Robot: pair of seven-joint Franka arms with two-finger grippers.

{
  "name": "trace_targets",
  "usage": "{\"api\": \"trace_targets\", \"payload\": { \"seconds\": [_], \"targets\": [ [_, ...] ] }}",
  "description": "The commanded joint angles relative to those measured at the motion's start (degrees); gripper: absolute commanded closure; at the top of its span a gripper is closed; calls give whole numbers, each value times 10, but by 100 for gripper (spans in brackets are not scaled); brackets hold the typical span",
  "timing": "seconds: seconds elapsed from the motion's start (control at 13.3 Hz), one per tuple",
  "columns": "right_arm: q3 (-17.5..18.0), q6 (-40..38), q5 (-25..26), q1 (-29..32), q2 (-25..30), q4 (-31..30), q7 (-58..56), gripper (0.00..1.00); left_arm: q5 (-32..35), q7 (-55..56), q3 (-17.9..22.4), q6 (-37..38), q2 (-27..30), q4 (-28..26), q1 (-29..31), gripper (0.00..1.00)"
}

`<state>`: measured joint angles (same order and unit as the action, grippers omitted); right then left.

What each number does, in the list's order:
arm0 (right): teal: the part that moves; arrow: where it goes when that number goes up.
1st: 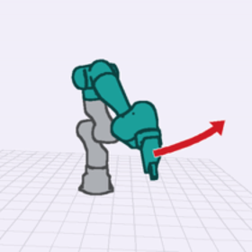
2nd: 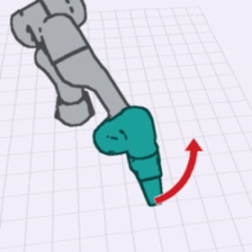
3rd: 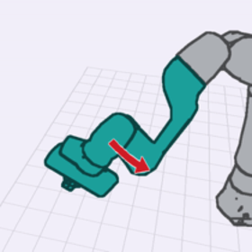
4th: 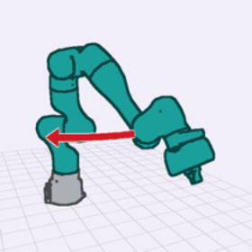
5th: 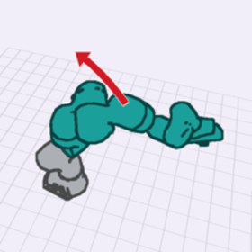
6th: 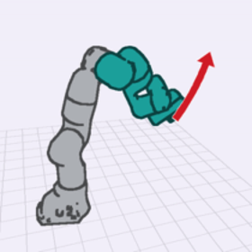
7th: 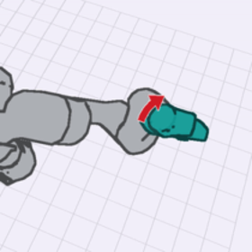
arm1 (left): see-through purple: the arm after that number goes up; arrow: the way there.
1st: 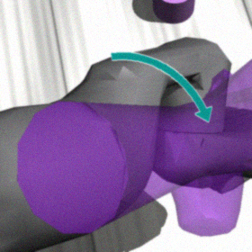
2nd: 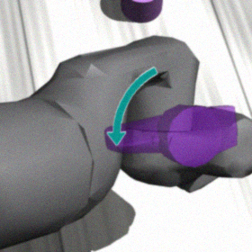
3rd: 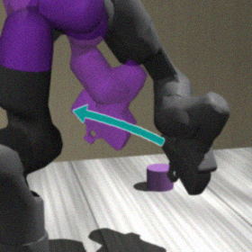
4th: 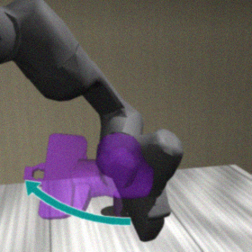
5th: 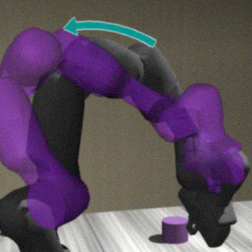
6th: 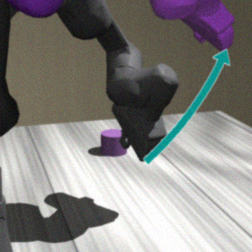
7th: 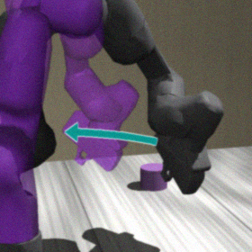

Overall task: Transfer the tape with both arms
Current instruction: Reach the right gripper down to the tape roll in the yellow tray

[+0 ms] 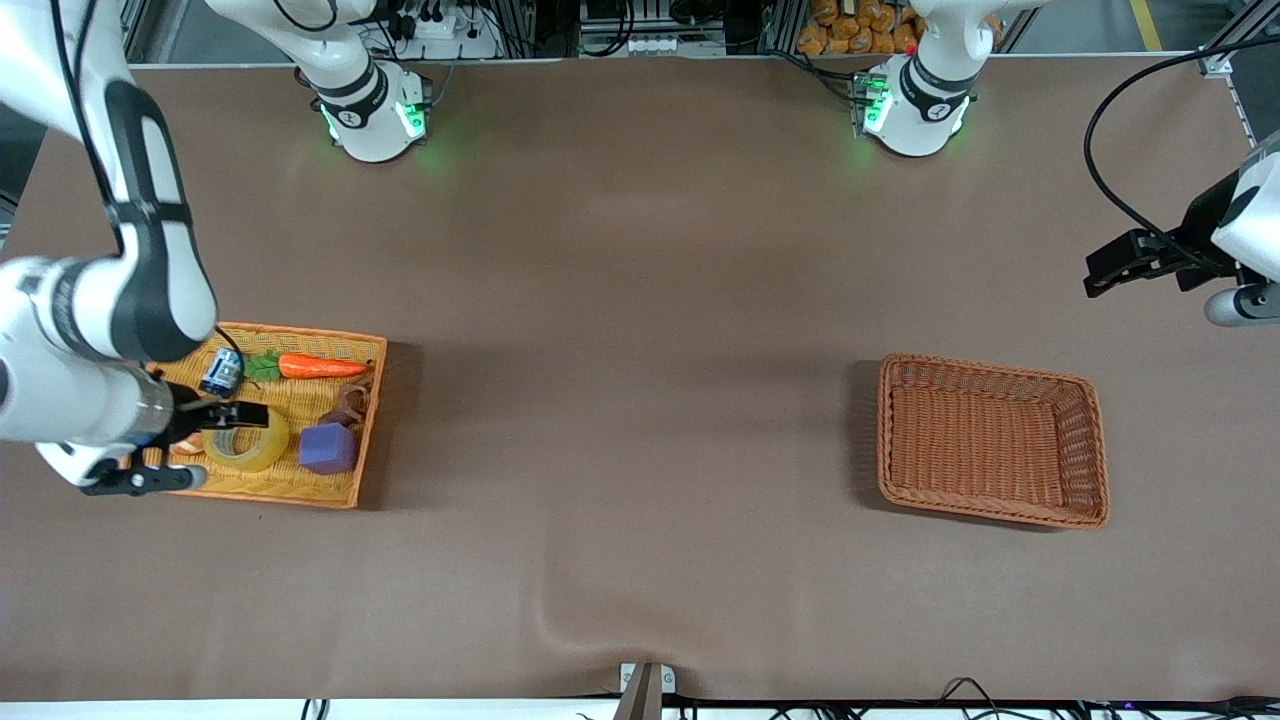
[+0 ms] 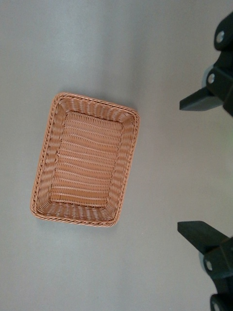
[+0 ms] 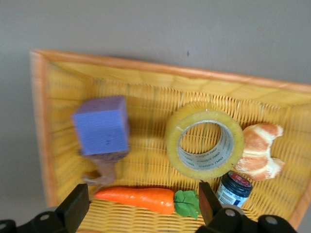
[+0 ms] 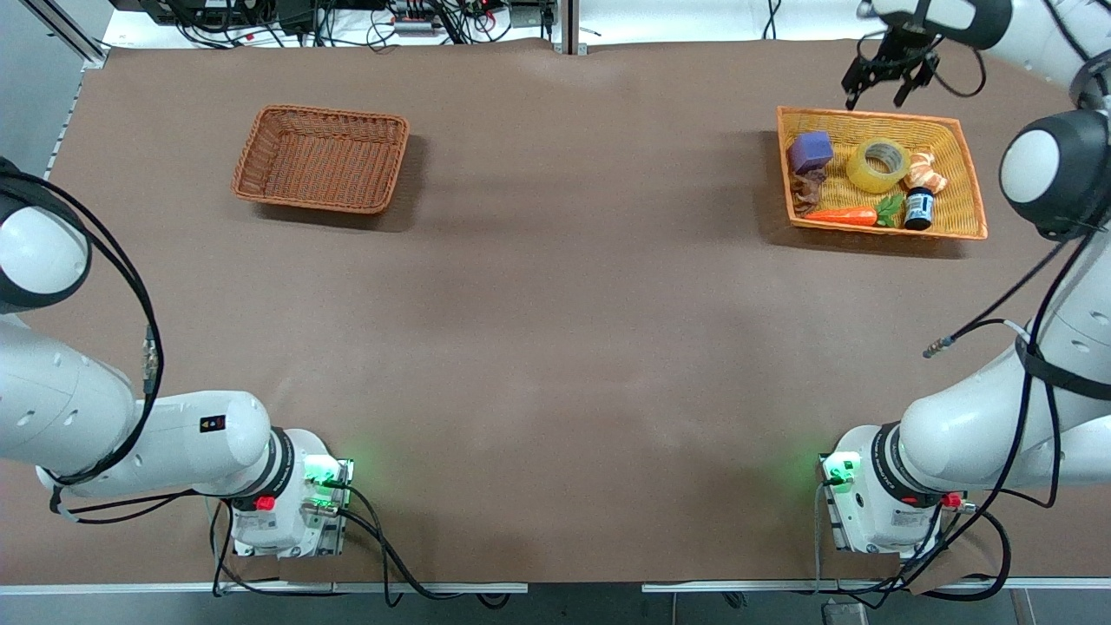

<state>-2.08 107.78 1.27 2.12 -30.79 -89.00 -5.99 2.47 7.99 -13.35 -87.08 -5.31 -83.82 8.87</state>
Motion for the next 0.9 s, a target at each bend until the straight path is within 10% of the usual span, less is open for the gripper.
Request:
{"api": "trace_targets", "payload": {
  "seconds": [0.0, 0.83],
  "targets": [
    [7, 9, 8, 32, -28, -14, -5, 0, -9, 0, -5, -20, 2, -13, -3, 0],
    [7, 147, 8, 49, -76, -70, -60, 0, -7, 5, -9, -92, -70, -11, -34, 0]
  ]
}}
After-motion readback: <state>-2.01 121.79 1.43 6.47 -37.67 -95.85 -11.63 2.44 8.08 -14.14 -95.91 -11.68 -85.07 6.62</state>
